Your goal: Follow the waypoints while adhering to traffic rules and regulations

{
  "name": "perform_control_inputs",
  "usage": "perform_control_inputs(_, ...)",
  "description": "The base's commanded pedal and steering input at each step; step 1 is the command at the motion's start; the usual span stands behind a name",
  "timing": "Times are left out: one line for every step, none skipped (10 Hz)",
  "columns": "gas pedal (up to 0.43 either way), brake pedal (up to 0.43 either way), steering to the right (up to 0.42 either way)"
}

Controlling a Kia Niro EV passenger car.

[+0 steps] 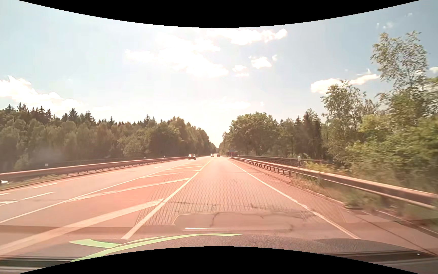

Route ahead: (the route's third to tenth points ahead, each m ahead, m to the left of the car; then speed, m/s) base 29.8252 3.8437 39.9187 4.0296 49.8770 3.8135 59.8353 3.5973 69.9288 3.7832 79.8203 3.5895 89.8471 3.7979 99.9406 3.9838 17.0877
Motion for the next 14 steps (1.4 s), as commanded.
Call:
perform_control_inputs(0.039, 0.0, 0.002)
perform_control_inputs(0.039, 0.0, 0.001)
perform_control_inputs(0.039, 0.0, 0.001)
perform_control_inputs(0.028, 0.0, 0.0)
perform_control_inputs(0.028, 0.0, -0.001)
perform_control_inputs(0.028, 0.0, -0.001)
perform_control_inputs(0.028, 0.0, -0.001)
perform_control_inputs(0.028, 0.0, -0.001)
perform_control_inputs(0.028, 0.0, -0.001)
perform_control_inputs(0.028, 0.0, -0.001)
perform_control_inputs(0.028, 0.0, -0.002)
perform_control_inputs(0.028, 0.0, -0.004)
perform_control_inputs(0.028, 0.0, -0.005)
perform_control_inputs(0.028, 0.0, -0.005)
